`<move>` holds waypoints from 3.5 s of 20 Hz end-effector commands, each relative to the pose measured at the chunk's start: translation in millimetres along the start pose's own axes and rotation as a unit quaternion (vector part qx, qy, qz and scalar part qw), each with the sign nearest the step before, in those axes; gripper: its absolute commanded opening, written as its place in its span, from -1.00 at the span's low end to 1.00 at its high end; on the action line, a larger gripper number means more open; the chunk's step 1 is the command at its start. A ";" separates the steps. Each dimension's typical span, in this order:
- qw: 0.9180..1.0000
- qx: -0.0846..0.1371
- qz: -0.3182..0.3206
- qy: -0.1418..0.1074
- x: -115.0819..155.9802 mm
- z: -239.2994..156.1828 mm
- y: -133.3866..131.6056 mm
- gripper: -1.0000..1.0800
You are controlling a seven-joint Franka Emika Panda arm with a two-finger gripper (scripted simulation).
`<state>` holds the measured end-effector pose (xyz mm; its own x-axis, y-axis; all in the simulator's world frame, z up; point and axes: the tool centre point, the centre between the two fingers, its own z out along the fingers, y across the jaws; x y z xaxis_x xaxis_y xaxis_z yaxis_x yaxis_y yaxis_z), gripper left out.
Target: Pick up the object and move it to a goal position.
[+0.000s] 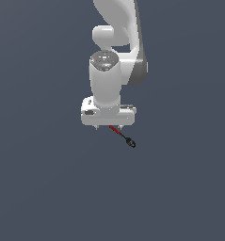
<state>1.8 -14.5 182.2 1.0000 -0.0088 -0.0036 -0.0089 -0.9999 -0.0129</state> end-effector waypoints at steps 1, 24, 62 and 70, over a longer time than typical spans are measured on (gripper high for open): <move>1.000 0.000 0.001 0.000 0.3 -0.7 -0.2 0.92; 0.975 -0.010 -0.221 -0.002 -26.7 67.1 -30.0 0.92; 0.906 -0.007 -0.424 -0.001 -63.0 170.4 -62.5 0.92; 0.906 -0.007 -0.424 -0.001 -62.7 172.9 -62.4 -1.00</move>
<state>-61.2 51.1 10.5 0.6474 0.7622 -0.0004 0.7622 -0.6474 -0.0005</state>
